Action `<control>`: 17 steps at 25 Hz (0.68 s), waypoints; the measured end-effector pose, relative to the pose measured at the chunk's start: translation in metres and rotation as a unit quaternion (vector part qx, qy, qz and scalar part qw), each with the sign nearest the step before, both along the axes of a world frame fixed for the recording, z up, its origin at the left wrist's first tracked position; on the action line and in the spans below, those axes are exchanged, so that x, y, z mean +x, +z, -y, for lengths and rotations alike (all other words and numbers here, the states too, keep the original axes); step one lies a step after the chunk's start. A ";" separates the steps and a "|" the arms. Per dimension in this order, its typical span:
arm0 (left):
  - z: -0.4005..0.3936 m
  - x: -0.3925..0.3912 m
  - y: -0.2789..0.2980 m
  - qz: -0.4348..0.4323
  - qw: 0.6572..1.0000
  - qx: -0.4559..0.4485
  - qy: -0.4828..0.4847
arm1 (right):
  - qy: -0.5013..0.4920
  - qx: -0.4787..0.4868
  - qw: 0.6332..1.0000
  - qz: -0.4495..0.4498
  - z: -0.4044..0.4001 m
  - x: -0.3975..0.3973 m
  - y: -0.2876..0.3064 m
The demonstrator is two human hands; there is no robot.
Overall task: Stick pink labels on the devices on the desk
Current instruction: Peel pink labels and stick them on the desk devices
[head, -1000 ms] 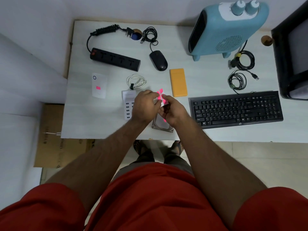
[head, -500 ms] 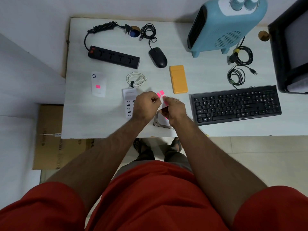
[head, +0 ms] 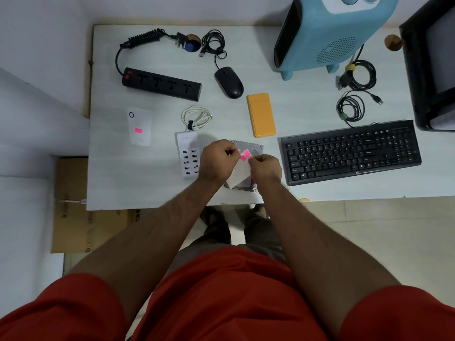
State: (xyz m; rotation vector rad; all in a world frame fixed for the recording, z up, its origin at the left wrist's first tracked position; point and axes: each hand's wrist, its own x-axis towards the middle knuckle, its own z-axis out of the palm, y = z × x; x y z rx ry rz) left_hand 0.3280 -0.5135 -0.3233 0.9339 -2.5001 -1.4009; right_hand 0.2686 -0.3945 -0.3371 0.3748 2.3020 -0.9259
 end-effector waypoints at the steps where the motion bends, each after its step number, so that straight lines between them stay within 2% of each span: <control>1: -0.002 -0.003 -0.003 0.004 1.000 -0.007 -0.005 | 0.016 0.012 1.000 -0.008 -0.003 0.000 -0.003; 5: -0.013 -0.020 -0.007 0.031 0.999 -0.012 -0.009 | 0.027 0.018 0.999 -0.023 -0.011 -0.008 -0.007; 8: -0.015 -0.037 -0.007 0.056 0.998 -0.016 0.011 | 0.036 -0.019 0.998 -0.037 -0.018 -0.024 -0.004; 12: -0.019 -0.068 -0.003 0.047 0.998 -0.026 0.033 | 0.065 -0.050 0.993 -0.081 -0.013 -0.063 -0.002; 17: -0.009 -0.109 -0.012 0.095 0.989 0.015 0.115 | 0.167 0.023 0.973 -0.160 0.016 -0.116 -0.017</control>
